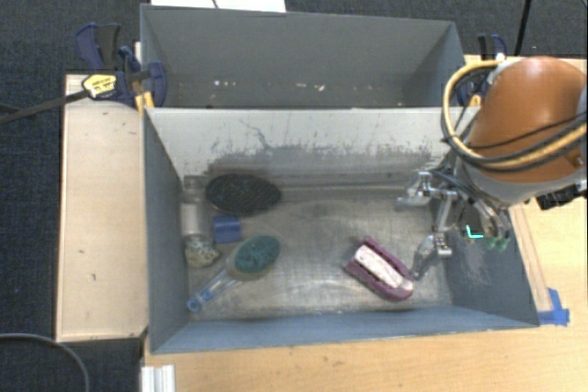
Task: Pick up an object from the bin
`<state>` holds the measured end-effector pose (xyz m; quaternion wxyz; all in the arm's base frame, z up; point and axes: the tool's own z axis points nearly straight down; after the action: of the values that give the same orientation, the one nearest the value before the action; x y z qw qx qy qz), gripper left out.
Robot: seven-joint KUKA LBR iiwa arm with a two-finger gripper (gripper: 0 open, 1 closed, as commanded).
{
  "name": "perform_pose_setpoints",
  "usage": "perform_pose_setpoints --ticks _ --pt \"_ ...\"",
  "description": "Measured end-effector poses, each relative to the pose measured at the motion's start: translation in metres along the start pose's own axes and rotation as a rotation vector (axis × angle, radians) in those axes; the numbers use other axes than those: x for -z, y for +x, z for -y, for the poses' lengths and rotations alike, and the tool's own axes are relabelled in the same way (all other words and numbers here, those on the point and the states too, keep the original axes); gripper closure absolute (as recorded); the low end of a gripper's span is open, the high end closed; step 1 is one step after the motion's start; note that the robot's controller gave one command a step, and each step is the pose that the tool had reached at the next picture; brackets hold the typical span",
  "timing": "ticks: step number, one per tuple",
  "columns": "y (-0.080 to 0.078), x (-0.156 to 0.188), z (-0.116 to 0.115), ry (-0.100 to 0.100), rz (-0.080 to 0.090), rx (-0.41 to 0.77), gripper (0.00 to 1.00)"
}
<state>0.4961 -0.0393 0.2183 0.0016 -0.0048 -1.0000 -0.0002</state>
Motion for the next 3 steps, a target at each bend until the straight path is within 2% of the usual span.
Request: perform_pose_setpoints --ticks 1,2,3 --pt "0.007 -0.148 -0.018 0.000 0.012 -0.162 0.00" --pt "0.019 -0.117 -0.031 -0.001 0.010 -0.255 0.00" --pt "0.019 -0.115 -0.033 -0.002 0.011 -0.411 0.00"
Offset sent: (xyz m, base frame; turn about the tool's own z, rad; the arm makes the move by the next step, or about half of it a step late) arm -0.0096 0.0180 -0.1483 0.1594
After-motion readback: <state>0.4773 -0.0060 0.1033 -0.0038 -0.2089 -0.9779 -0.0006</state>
